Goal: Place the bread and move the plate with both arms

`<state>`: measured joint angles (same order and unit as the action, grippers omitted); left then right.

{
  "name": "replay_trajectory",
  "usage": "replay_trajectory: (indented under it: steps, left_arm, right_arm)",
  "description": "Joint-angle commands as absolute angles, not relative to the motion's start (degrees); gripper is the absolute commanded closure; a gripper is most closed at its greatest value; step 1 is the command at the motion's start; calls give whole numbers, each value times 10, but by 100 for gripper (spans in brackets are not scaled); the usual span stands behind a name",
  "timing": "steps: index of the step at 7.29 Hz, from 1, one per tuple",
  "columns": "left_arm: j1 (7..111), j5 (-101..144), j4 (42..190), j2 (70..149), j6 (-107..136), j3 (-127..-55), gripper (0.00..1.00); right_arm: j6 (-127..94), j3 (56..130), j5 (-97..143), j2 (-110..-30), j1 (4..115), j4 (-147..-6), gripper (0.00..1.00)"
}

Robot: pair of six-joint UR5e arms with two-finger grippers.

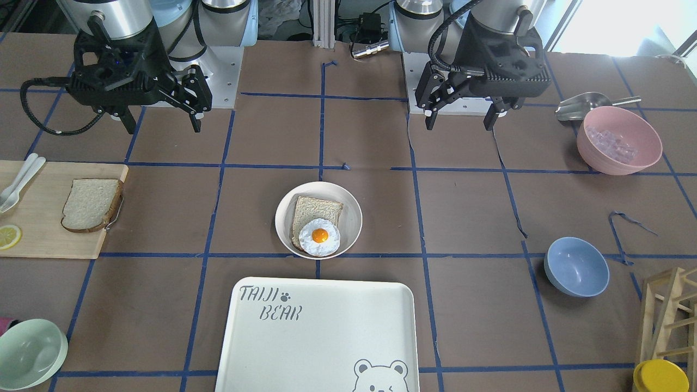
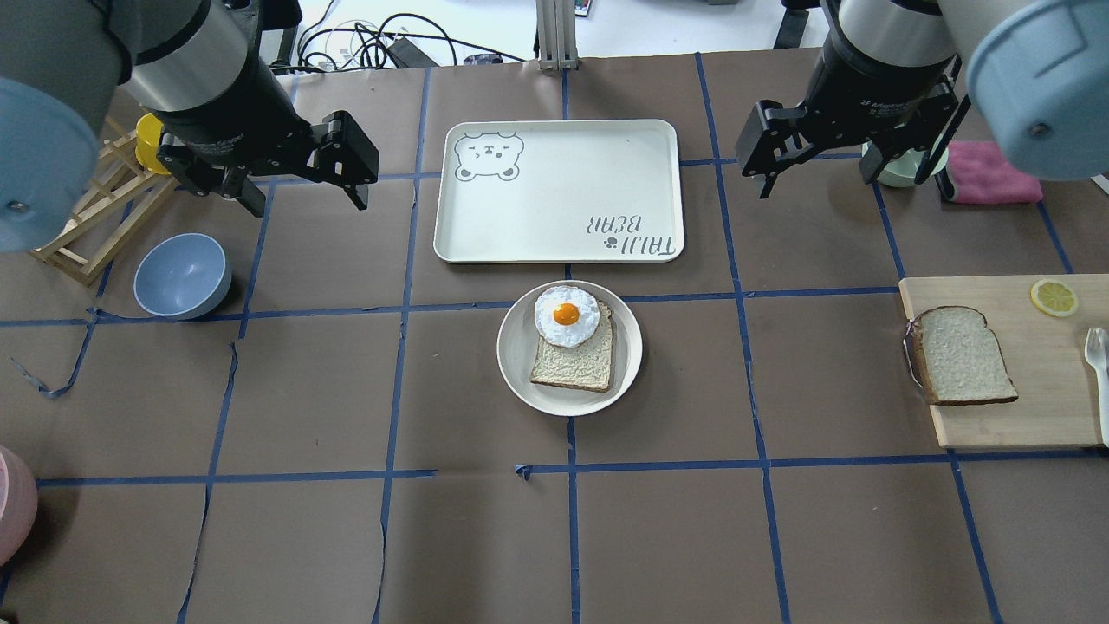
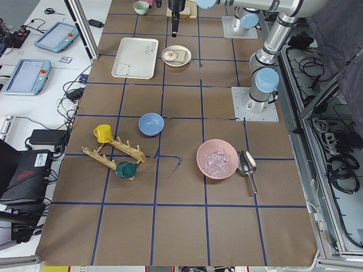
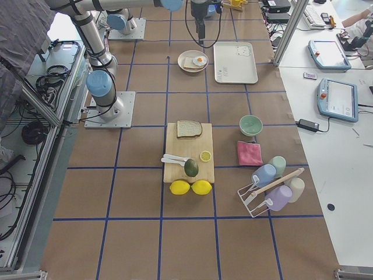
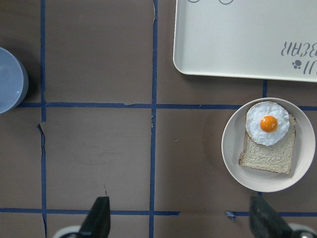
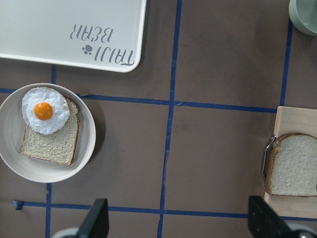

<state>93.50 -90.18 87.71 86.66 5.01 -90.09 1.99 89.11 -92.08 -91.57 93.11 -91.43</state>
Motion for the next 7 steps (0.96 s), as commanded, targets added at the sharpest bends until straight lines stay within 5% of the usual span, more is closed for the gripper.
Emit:
replay_trajectory:
  steps: [1,7]
  left_arm:
    - [935,-902,876,867,50,-901,0]
    - [935,-901,876,867,50,-902,0]
  right_arm:
    - [22,895,-921,-913,933,-918,0]
    - [17,896,-925,-909,929,-893,0]
